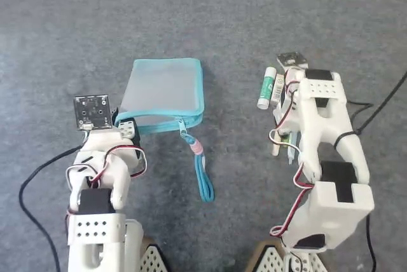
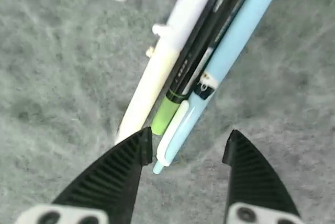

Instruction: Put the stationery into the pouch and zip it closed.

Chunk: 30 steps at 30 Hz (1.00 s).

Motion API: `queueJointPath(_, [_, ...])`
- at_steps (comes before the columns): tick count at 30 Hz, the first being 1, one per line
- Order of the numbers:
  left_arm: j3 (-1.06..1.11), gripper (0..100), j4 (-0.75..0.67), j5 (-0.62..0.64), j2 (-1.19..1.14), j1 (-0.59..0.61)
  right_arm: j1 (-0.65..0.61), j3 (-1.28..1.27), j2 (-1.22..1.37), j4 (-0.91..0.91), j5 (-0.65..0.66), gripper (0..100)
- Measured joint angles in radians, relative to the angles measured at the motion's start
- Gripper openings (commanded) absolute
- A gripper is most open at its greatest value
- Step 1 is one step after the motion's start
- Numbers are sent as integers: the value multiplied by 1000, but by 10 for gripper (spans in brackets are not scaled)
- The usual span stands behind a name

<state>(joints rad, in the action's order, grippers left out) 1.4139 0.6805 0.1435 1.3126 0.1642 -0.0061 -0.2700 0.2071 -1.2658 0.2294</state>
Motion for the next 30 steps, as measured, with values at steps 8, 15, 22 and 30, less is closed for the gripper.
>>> queueJointPath(8, [0, 12, 0, 0, 0, 0, -2, -110, 0, 112, -52, 223])
queueJointPath(15, [0, 12, 0, 0, 0, 0, 20, -132, -2, 123, -52, 214])
queueJointPath(22, [0, 12, 0, 0, 0, 0, 78, -132, -2, 127, -51, 143])
queueJointPath(30, [0, 12, 0, 0, 0, 0, 86, -132, -3, 127, -11, 127])
